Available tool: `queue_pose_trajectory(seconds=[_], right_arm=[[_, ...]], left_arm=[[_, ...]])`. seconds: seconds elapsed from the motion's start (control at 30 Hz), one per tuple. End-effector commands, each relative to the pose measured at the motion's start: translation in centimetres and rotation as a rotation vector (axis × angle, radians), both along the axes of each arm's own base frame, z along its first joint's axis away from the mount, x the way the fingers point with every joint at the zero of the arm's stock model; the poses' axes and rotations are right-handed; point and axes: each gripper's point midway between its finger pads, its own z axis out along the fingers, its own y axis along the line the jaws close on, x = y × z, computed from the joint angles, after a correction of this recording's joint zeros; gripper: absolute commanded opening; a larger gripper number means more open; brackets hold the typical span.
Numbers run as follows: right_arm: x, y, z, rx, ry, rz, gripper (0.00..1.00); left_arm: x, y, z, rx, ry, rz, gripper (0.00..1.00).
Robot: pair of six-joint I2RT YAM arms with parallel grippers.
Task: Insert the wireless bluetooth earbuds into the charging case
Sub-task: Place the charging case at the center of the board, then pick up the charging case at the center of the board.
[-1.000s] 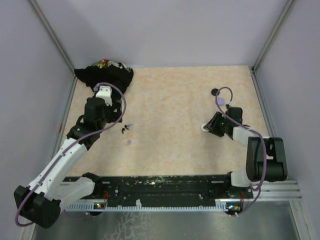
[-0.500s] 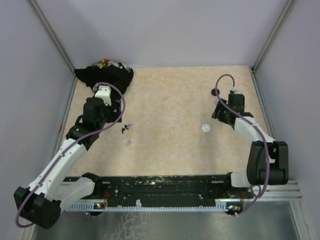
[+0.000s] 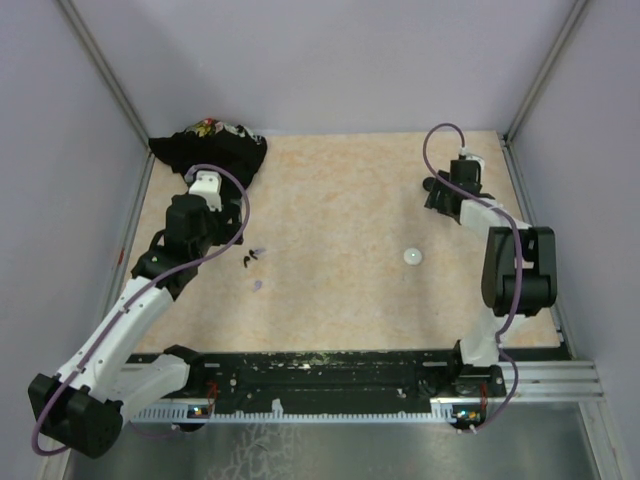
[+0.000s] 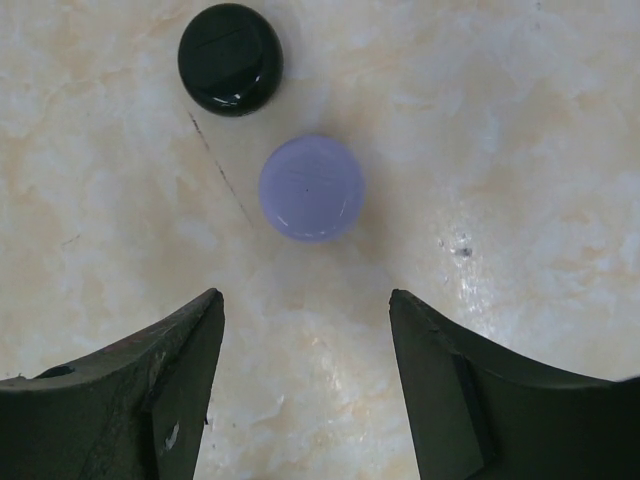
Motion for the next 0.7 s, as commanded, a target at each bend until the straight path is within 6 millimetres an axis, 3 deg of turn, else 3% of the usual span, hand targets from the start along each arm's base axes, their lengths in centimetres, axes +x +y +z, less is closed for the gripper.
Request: queue_pose_trajectory(seconds=[0.0,0.3,0.67], right_arm=[[3.9,-0.6,0.8,-0.037,-0.071,-0.003,0.67],[6.2,-0.8,-1.7,-0.052,-0.017,-0.005,0.67],[6.0,-0.8,-4.8,-0.057,0.065,0.007,0.59]], left_arm=[[0.1,0.1,-0.3,-0.006,0.002,0.004,1.00],[0.3,0.0,-0.5,-0.009,0.014,-0.004,1.00],[0.4,0.0,-0.7,-0.014,0.020,-0.004,1.00]])
